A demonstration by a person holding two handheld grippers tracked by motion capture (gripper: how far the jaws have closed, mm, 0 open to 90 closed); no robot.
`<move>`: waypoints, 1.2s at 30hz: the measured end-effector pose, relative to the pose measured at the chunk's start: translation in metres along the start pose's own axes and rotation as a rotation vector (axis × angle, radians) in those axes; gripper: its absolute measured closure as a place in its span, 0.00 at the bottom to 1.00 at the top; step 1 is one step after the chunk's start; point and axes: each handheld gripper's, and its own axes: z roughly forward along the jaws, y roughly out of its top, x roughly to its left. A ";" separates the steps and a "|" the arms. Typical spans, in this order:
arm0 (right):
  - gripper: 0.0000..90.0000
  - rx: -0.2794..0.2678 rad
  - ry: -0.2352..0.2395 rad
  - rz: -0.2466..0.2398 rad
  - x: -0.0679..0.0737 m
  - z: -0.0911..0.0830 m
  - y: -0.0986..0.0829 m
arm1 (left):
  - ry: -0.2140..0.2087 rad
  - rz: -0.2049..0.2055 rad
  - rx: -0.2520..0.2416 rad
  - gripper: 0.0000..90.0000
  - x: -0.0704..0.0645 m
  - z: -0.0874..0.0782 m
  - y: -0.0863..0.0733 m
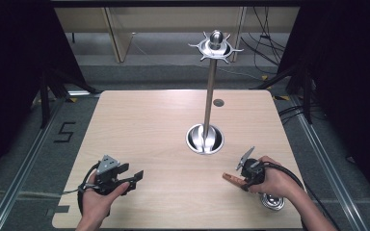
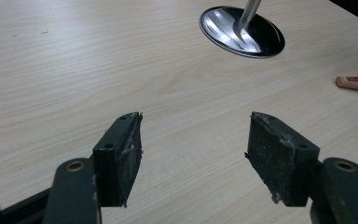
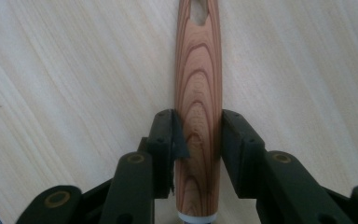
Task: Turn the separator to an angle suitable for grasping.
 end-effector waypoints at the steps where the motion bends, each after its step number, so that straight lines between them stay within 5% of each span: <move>1: 0.75 0.000 0.000 0.000 0.000 0.000 0.000 | 0.000 0.000 0.000 0.38 0.000 0.000 0.000; 15: 0.76 -0.012 -0.006 -0.021 0.003 -0.002 -0.002 | -0.006 0.003 0.003 0.38 0.001 -0.001 0.000; 22: 0.76 -0.154 -0.036 -0.009 -0.002 -0.024 -0.011 | -0.001 0.000 -0.002 0.38 0.000 -0.001 0.000; 24: 0.76 -0.243 -0.033 0.003 -0.005 -0.031 -0.018 | 0.000 -0.002 -0.001 0.38 0.000 -0.001 0.000; 26: 0.76 -0.312 -0.002 0.064 -0.005 -0.037 -0.024 | -0.003 -0.013 -0.009 0.38 0.000 -0.001 0.000; 27: 0.76 -0.312 -0.002 0.064 -0.005 -0.037 -0.024 | -0.003 -0.013 -0.009 0.38 0.000 -0.001 0.000; 28: 0.76 -0.387 -0.003 0.072 -0.007 -0.040 -0.029 | -0.002 -0.012 -0.007 0.38 0.000 -0.001 0.000; 30: 0.76 -0.411 -0.020 0.080 -0.007 -0.043 -0.031 | 0.000 -0.012 -0.007 0.38 0.000 -0.002 0.000; 31: 0.76 -0.476 -0.039 0.068 -0.010 -0.046 -0.035 | -0.001 -0.012 -0.009 0.38 0.000 -0.002 0.000; 36: 0.76 -0.579 -0.043 0.130 -0.012 -0.057 -0.042 | -0.002 -0.012 -0.011 0.38 0.000 -0.002 0.001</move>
